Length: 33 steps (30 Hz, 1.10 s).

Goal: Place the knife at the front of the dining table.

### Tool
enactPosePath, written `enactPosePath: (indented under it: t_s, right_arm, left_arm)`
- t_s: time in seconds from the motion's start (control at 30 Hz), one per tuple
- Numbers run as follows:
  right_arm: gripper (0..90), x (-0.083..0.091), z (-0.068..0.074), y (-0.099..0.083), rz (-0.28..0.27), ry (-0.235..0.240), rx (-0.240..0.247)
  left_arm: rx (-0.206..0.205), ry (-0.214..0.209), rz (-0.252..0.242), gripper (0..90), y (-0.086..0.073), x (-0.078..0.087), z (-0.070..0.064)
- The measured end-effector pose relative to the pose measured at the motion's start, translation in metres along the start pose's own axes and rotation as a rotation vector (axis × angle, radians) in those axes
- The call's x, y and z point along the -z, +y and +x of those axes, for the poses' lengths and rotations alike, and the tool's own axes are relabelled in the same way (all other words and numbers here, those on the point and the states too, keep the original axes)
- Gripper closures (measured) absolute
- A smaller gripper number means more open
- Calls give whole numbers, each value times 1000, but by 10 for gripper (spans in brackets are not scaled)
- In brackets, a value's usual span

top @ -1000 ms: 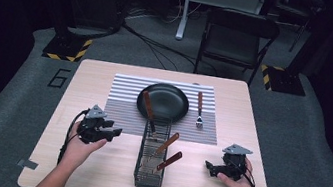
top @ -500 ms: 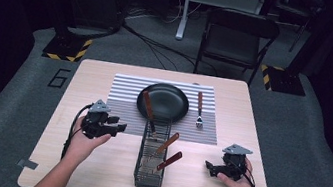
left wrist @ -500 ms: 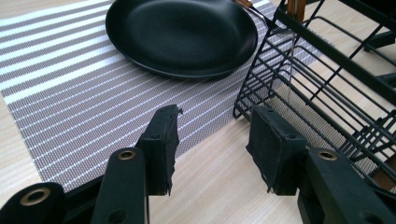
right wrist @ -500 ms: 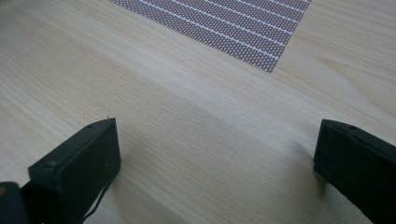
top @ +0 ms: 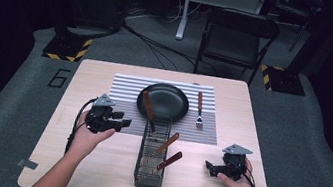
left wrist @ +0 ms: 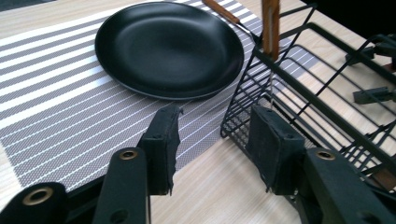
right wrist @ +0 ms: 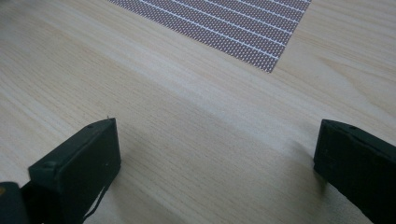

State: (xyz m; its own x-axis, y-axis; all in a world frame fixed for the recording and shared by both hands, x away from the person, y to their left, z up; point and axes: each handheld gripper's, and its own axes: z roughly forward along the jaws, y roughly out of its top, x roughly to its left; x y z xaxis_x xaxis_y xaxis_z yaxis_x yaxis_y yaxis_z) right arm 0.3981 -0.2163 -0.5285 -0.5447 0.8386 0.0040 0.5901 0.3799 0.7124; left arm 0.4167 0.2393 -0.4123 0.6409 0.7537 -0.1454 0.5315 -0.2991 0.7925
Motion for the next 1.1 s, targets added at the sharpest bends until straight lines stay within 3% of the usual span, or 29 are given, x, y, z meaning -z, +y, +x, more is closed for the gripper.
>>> enactPosePath:
  t_s: [0.53,0.83,1.1]
  right_arm:
    - [0,0,0,0,0,1,-1]
    - [0,0,0,0,-2,5,11]
    - [0,0,0,0,0,7,10]
  left_arm:
    - [-29,-46,-21,579,24,-12,-13]
    - [-12,-89,-32,577,36,-26,-18]
    - [-3,-98,-26,599,39,-40,-22]
